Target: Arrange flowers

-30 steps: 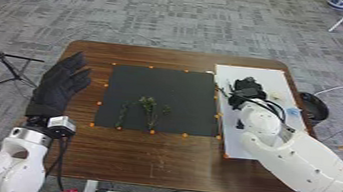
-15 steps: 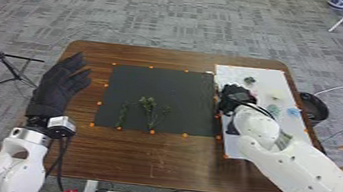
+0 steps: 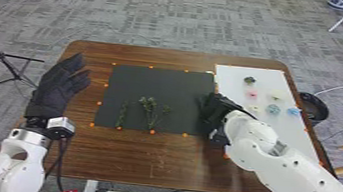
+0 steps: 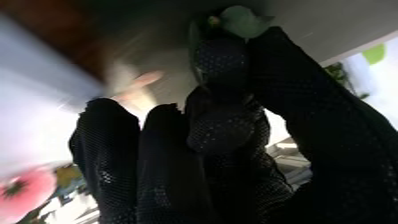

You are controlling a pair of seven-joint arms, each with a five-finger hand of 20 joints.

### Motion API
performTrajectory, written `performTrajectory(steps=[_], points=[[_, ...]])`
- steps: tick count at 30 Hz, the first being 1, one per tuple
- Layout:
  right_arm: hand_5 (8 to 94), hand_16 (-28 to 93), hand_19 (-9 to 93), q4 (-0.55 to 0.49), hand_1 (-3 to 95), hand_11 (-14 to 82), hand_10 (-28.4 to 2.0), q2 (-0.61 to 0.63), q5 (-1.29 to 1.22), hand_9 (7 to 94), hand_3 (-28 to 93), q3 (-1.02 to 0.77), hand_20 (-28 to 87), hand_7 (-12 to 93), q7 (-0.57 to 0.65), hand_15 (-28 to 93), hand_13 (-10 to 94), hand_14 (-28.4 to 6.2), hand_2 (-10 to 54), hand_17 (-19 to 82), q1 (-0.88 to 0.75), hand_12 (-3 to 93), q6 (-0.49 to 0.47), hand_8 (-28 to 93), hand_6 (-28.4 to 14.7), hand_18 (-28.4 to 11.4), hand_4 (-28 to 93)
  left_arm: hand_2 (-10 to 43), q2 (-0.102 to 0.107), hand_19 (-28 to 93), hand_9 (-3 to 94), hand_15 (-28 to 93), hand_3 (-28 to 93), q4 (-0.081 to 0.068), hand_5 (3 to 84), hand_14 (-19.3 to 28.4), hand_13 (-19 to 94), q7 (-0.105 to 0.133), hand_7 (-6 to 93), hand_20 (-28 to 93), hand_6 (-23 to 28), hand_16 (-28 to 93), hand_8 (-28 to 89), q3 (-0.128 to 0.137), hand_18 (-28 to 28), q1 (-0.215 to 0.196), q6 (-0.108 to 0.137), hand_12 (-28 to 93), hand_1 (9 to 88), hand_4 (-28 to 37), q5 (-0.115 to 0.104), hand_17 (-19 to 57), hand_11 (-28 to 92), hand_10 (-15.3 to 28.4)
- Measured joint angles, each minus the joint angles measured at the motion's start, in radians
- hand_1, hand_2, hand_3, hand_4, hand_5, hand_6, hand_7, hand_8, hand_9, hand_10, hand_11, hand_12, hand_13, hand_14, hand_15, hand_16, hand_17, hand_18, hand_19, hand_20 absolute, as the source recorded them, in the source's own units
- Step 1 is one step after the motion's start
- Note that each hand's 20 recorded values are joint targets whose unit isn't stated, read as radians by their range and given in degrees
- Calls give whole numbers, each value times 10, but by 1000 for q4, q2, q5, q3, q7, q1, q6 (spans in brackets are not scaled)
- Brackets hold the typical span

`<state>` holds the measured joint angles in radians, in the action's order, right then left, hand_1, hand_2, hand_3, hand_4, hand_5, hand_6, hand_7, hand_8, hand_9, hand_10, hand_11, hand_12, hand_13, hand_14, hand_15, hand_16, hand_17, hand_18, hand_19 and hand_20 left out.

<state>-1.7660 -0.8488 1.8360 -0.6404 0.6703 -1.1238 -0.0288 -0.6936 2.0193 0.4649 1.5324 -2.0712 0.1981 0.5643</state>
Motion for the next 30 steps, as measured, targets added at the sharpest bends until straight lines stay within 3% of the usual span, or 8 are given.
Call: performTrajectory(steps=[30], points=[[697, 441, 932, -81, 422, 635, -78, -75, -26, 830, 813, -19, 743, 541, -10, 844, 837, -44, -95, 578, -81, 502, 5, 289, -4, -189, -97, -70, -7, 376, 178, 250, 668, -2, 267, 152, 153, 0, 192, 104, 33, 32, -92, -10, 176, 14, 0, 190, 291, -227, 0, -79, 211, 114]])
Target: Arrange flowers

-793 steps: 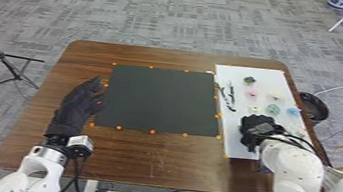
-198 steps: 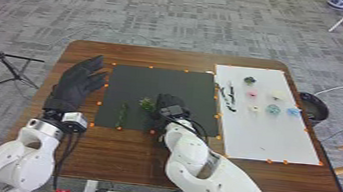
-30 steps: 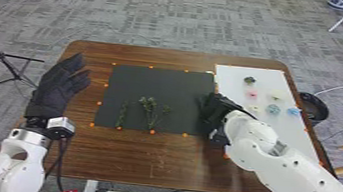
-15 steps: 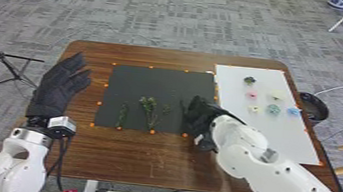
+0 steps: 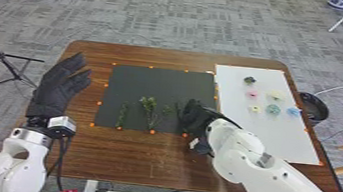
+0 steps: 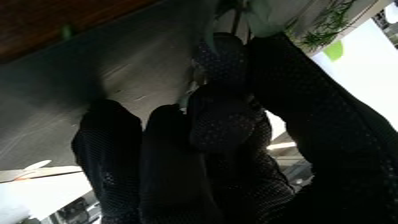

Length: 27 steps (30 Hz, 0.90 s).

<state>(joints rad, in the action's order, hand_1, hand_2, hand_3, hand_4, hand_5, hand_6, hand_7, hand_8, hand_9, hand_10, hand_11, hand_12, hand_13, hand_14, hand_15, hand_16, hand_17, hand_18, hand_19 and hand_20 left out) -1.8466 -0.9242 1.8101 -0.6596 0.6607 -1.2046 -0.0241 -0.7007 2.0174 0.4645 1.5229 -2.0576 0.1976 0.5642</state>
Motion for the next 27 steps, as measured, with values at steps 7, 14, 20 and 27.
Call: performTrajectory(steps=[7, 14, 20, 27], points=[[694, 442, 932, 2, 417, 631, -79, -10, 9, 826, 809, 3, 740, 544, 5, 842, 831, -46, -95, 570, -1, 502, 4, 273, -2, -189, -86, -70, -1, 376, 177, 250, 667, -1, 267, 151, 153, 0, 194, 104, 33, 32, -93, -2, 176, 2, 0, 190, 292, -228, 0, -79, 211, 114], [687, 445, 932, 2, 420, 624, -83, -15, 6, 818, 793, -11, 735, 544, 4, 839, 822, -49, -95, 560, -7, 503, -16, 248, 1, -189, -99, -69, -1, 375, 178, 249, 667, -2, 267, 152, 153, -1, 193, 104, 33, 31, -93, -4, 176, 5, 0, 189, 292, -228, 0, -79, 210, 114], [678, 445, 932, -4, 403, 616, -83, -17, 3, 812, 760, -26, 728, 535, 4, 834, 818, -50, -95, 558, -9, 502, -67, 227, 4, -188, -145, -68, -1, 375, 178, 249, 666, -2, 267, 153, 152, -1, 193, 104, 33, 31, -92, -4, 176, 5, 0, 189, 292, -227, 0, -79, 210, 115], [688, 444, 932, -7, 326, 606, -85, -22, -25, 815, 734, -56, 719, 500, 4, 825, 821, -45, -95, 560, -11, 494, -134, 164, -14, -188, -228, -69, -1, 374, 178, 249, 668, -2, 267, 153, 152, 1, 193, 105, 34, 31, -92, -6, 177, 5, 0, 189, 291, -226, -2, -81, 210, 115]])
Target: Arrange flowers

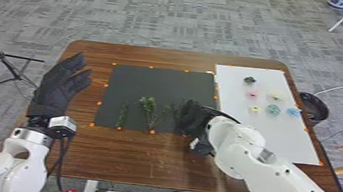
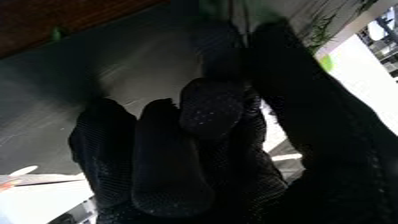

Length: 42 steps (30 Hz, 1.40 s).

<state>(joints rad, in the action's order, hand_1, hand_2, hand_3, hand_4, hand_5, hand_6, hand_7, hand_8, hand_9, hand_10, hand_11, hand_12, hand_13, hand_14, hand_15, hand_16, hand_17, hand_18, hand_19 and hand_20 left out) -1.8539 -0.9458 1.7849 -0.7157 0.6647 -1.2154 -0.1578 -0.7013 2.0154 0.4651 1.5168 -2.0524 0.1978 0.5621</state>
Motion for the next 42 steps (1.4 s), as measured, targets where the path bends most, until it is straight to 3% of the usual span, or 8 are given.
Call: performTrajectory(steps=[2, 4, 18, 26, 30, 34, 38, 42], points=[[698, 443, 932, 0, 295, 604, -86, 0, -5, 816, 734, -1, 719, 537, 0, 824, 822, -46, -95, 562, 0, 494, 1, -72, -21, -188, -220, -68, 0, 375, 178, 249, 668, 0, 267, 153, 151, 0, 193, 105, 34, 32, -92, 0, 177, 0, 0, 190, 291, -226, 0, -81, 210, 115], [703, 443, 932, 0, 287, 603, -86, 0, -9, 816, 734, -2, 718, 537, -1, 823, 822, -46, -95, 562, 0, 493, 3, -105, -23, -188, -221, -68, 0, 375, 178, 248, 667, 0, 267, 154, 151, 0, 192, 105, 34, 32, -92, -1, 177, 0, 0, 189, 291, -225, -1, -81, 210, 116], [680, 436, 932, -20, 229, 577, -99, 16, -25, 811, 736, -10, 706, 441, -5, 804, 815, -56, -79, 548, -2, 485, 50, -104, -48, -192, -215, -66, 0, 375, 178, 243, 664, 1, 266, 151, 152, 1, 189, 105, 34, 33, -90, 1, 177, -7, 1, 190, 290, -222, -3, -81, 206, 114], [642, 414, 932, -30, 231, 561, -122, 112, -190, 760, 743, -18, 663, 401, -106, 790, 772, -78, -89, 491, 53, 470, 356, -88, -58, -199, -215, -67, 0, 375, 178, 242, 660, 5, 264, 149, 154, 3, 187, 103, 30, 34, -87, 9, 175, -22, 7, 193, 290, -221, -4, -79, 203, 111], [545, 369, 924, -36, 265, 538, -146, 172, -210, 613, 768, -56, 535, 363, -108, 782, 626, -117, -95, 357, 109, 420, 347, -96, -64, -204, -234, -69, -1, 375, 178, 241, 661, 11, 264, 146, 155, 5, 188, 102, 30, 33, -87, 14, 175, -32, 12, 194, 290, -222, -5, -78, 203, 110], [466, 312, 869, -15, 289, 344, -142, 249, -99, 508, 807, -12, 517, 311, -82, 755, 498, -133, -95, 279, 198, 282, 351, -100, -62, -212, -275, -68, 0, 375, 178, 241, 661, 13, 264, 145, 155, 9, 191, 102, 29, 33, -89, 14, 174, -38, 16, 195, 291, -222, -5, -77, 204, 109], [447, 288, 847, 42, 299, 278, -131, 313, 191, 491, 811, 9, 526, 283, -26, 756, 467, -135, -95, 253, 226, 248, 329, -103, -56, -219, -282, -70, 0, 375, 178, 240, 664, 16, 264, 145, 156, 10, 193, 101, 29, 34, -90, 16, 174, -46, 20, 195, 290, -224, -6, -77, 206, 109], [446, 278, 828, 37, 311, 247, -112, 381, 323, 498, 781, -123, 536, 271, -25, 757, 456, -132, -95, 237, 132, 231, 187, -101, -49, -220, -282, -70, 0, 374, 178, 238, 664, 17, 264, 145, 156, 10, 194, 101, 29, 33, -91, 16, 174, -50, 22, 194, 291, -225, -7, -77, 206, 109]])
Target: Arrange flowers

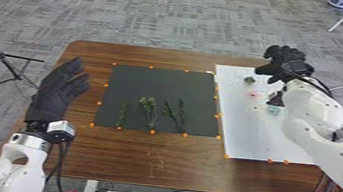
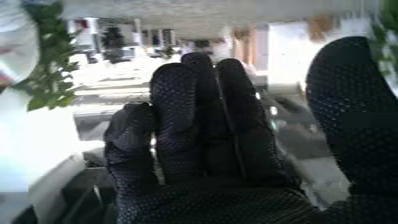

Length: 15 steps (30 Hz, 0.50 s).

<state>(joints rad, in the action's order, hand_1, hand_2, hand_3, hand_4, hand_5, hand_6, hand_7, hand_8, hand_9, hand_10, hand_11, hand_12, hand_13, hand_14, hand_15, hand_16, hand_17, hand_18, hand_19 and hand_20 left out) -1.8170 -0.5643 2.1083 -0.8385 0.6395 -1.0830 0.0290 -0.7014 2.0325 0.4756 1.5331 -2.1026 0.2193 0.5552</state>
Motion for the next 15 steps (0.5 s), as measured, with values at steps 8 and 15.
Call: performTrajectory(steps=[8, 15], points=[[478, 274, 798, -58, 312, 228, -92, 164, -133, 542, 778, -155, 545, 269, -154, 766, 465, -119, -95, 224, -216, 218, -33, -114, -28, -214, -283, -70, 2, 375, 178, 240, 664, 0, 264, 145, 157, 1, 196, 101, 29, 34, -92, 1, 174, -1, 0, 193, 292, -225, -1, -77, 209, 110], [498, 277, 795, -57, 310, 235, -93, 162, -101, 559, 784, -147, 546, 272, -191, 771, 479, -112, -95, 226, -297, 224, 34, -110, -29, -213, -283, -72, 3, 374, 177, 241, 667, 0, 264, 144, 157, 1, 197, 100, 29, 34, -93, 2, 174, -3, 0, 192, 291, -225, -1, -77, 210, 110]])
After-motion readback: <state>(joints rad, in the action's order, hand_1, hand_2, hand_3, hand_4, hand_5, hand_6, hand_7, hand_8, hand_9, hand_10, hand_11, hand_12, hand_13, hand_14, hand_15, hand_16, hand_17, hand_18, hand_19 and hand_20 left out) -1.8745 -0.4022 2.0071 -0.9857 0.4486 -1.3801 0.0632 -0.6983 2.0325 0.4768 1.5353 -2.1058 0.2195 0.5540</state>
